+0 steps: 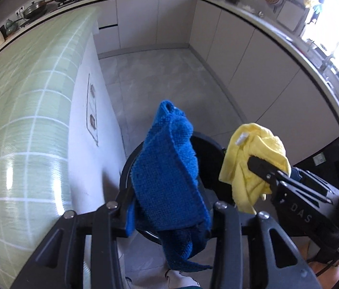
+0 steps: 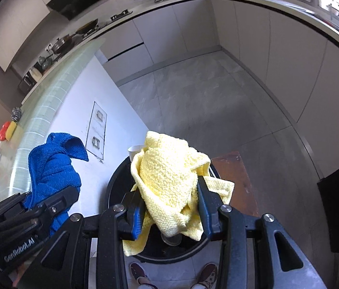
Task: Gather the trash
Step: 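Open both tools to drop the cloths into the bin, then move both tools back toward the sponge and tissue on the tablecloth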
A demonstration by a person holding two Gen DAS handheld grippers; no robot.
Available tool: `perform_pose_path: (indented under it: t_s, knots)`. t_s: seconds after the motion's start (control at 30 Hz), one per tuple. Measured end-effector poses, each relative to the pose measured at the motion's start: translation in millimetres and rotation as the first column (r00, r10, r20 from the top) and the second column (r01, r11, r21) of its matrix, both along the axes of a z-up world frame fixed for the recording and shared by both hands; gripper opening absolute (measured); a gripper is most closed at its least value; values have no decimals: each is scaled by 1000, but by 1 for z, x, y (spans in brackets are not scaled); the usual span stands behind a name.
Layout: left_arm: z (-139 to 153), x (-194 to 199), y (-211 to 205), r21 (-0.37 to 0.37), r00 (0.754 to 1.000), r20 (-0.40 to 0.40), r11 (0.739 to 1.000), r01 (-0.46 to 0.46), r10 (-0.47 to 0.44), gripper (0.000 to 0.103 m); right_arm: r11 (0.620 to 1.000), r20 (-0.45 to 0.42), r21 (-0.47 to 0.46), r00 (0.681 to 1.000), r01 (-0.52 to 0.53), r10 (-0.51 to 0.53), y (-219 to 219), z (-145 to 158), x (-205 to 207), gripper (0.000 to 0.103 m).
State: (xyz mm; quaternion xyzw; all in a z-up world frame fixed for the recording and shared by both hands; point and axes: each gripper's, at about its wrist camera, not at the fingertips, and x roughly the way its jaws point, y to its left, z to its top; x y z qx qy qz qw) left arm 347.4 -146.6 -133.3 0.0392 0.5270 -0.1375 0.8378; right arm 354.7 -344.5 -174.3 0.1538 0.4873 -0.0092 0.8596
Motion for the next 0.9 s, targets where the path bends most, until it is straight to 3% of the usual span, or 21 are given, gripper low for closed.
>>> perform_pose_path:
  t_s: [0.13, 0.2, 0.27, 0.4, 0.67, 0.9]
  knots:
    - [-11, 5, -7, 18, 999, -25, 1000, -22, 23, 45, 1000, -24, 9, 999, -24, 24, -2, -18, 10, 45]
    - [-13, 8, -9, 34, 999, -41, 999, -33, 34, 52, 999, -34, 2, 999, -32, 32, -2, -23, 16, 51]
    - [-12, 11, -12, 47, 998, -39, 998, -40, 41, 67, 999, -43, -1, 999, -32, 32, -3, -27, 21, 65]
    - [-1, 11, -16, 46, 999, -15, 998, -50, 50, 72, 1000, -24, -7, 1000, -9, 9, -10, -22, 23, 65]
    - [62, -3, 11, -50, 993, 83, 996, -80, 84, 73, 998, 85, -41, 995, 46, -43, -10, 32, 8, 65]
    - [105, -16, 73, -85, 983, 137, 990, -111, 122, 73, 999, 159, -52, 987, 10, -1, 47, 86, -1, 65]
